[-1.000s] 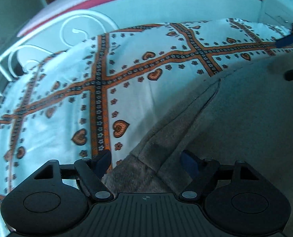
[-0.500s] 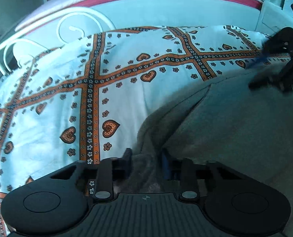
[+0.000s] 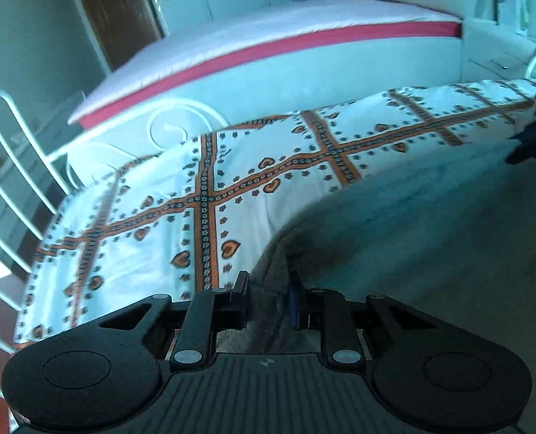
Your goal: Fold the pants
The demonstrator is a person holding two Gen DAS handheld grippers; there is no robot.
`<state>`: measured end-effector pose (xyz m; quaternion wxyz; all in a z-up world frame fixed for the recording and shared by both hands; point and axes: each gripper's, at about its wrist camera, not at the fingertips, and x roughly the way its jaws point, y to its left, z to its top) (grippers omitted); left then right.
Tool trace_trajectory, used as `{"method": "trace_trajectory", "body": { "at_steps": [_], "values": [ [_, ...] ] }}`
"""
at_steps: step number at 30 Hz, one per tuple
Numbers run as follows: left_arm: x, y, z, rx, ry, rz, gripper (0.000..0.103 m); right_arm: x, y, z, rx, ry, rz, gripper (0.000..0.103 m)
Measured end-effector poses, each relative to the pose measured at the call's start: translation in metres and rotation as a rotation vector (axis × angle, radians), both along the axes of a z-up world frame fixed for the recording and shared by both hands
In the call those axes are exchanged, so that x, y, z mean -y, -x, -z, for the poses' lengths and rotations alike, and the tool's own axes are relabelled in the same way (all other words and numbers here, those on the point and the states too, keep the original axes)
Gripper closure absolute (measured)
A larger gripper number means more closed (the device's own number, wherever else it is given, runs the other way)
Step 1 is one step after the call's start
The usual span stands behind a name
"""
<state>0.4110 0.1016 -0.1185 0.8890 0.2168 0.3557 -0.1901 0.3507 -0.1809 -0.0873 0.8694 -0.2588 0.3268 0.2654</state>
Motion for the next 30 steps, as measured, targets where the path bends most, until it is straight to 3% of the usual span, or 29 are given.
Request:
{"method": "trace_trajectory", "body": {
  "at_steps": [5,10,16,19,22,25,27,29,30],
  "values": [
    [-0.014,0.078,-0.003,0.010,-0.058,0.048,0.082,-0.011,0.083,-0.011,0.001,-0.069,0.005,0.103],
    [-0.032,0.136,0.019,-0.012,-0.108,0.037,0.082,-0.036,0.145,0.012,-0.075,-0.145,0.021,0.103],
    [-0.046,0.180,0.039,-0.002,-0.171,0.023,0.082,-0.061,0.186,0.033,-0.134,-0.192,0.037,0.103],
    [-0.042,0.186,0.052,-0.021,-0.180,0.009,0.082,-0.069,0.198,0.046,-0.106,-0.139,0.043,0.103],
    [-0.034,0.195,0.056,-0.008,-0.205,0.018,0.079,-0.074,0.203,0.068,-0.165,-0.094,0.054,0.101],
    [-0.042,0.198,0.048,-0.050,-0.165,-0.026,0.063,-0.070,0.202,0.071,-0.194,-0.126,0.077,0.094],
    [-0.055,0.198,0.040,-0.102,-0.107,-0.084,0.034,-0.063,0.199,0.061,-0.217,-0.186,0.117,0.086],
    [-0.070,0.202,0.033,-0.123,-0.039,-0.148,0.024,-0.056,0.200,0.052,-0.216,-0.220,0.141,0.076],
    [-0.078,0.202,0.030,-0.144,0.008,-0.190,0.024,-0.053,0.202,0.050,-0.221,-0.234,0.155,0.070]
  ]
}}
